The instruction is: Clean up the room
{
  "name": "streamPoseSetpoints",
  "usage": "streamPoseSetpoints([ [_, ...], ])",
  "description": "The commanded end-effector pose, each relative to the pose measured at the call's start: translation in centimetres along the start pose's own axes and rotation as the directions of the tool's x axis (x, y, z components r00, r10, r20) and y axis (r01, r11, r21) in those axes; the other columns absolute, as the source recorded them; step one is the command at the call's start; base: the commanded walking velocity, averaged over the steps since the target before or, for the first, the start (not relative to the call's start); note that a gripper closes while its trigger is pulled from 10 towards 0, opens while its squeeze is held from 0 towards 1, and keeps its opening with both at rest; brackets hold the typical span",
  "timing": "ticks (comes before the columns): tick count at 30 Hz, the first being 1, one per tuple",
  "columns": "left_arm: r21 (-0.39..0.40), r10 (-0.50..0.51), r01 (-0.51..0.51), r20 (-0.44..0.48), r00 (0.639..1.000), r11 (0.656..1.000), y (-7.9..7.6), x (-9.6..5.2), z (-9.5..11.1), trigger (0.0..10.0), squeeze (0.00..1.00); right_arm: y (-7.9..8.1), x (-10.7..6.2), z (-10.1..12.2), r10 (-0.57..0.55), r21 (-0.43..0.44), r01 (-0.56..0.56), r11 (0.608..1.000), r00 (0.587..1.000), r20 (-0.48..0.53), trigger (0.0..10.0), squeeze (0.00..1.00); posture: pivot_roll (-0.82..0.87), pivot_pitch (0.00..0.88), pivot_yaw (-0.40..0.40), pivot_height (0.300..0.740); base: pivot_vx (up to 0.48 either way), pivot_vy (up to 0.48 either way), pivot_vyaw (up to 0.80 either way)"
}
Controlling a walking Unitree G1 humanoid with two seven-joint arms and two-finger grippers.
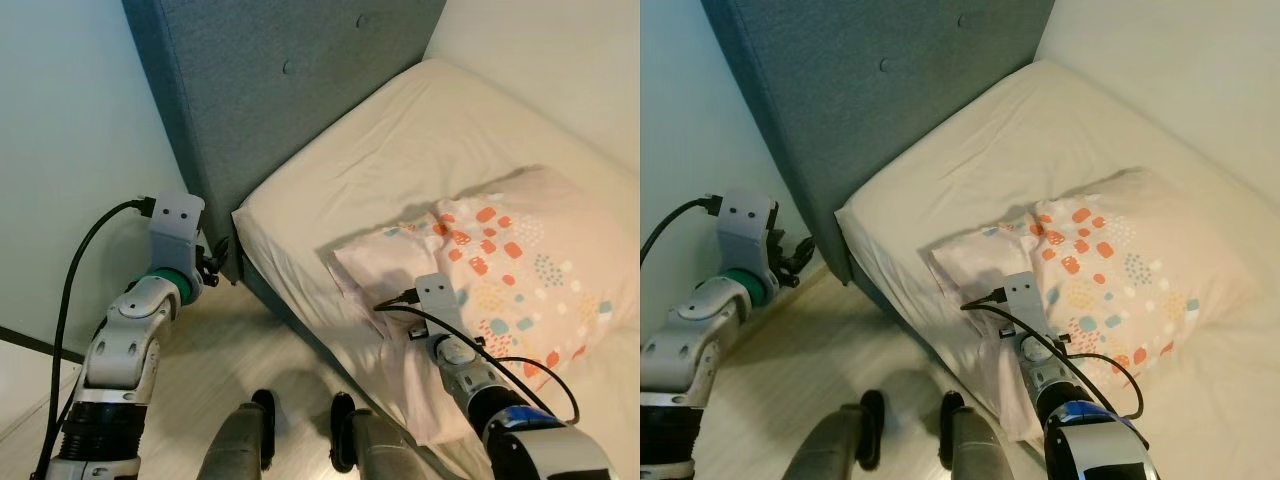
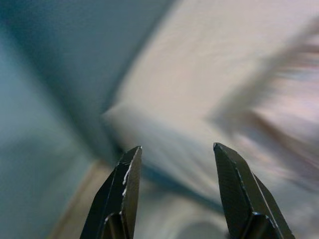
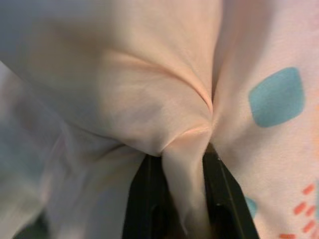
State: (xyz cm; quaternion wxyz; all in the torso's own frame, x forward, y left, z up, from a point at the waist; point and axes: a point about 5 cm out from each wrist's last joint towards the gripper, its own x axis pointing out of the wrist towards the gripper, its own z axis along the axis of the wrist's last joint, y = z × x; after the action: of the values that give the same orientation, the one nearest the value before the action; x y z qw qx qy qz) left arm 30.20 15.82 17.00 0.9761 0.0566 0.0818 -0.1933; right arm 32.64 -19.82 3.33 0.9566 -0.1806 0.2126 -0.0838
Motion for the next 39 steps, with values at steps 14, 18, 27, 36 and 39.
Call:
streamPoseSetpoints([
  [14,0.034,-0.354,0.352,0.057,0.934,0.935,-2.3,-1.8,2.6,10.0,0.00,-6.7,0.7,12.9,-0.177,-0.014,0.212,0.977,0.848,0.500,0.0,0.00,0.04,0.216,-0.011,0.740,0.000,0.000,0.00],
  [18,0.034,-0.356,0.354,0.069,0.932,0.935,-2.5,-1.8,3.1,10.0,0.00,-8.2,0.7,14.8,-0.216,0.003,0.251,0.968,0.825,0.523,0.0,0.00,0.04,0.211,-0.010,0.740,0.000,0.000,0.00],
  [27,0.041,-0.366,0.364,0.069,0.928,0.930,-2.7,-2.1,3.4,10.0,0.00,-7.9,-0.5,21.7,-0.192,0.050,0.210,0.976,0.738,0.647,0.0,0.00,0.06,0.207,-0.015,0.740,0.000,0.000,0.00],
  [36,0.038,-0.360,0.359,0.066,0.931,0.933,-2.9,-1.9,3.5,10.0,0.00,-5.1,-1.5,24.1,-0.072,0.115,-0.016,0.993,0.693,0.717,0.0,0.00,0.05,0.214,-0.013,0.740,0.000,0.000,0.00],
  [39,0.037,-0.359,0.357,0.064,0.931,0.933,-3.0,-1.8,3.5,10.0,0.00,-4.0,-2.0,25.2,-0.010,0.093,-0.090,0.992,0.666,0.746,0.0,0.00,0.05,0.214,-0.014,0.740,0.000,0.000,0.00],
])
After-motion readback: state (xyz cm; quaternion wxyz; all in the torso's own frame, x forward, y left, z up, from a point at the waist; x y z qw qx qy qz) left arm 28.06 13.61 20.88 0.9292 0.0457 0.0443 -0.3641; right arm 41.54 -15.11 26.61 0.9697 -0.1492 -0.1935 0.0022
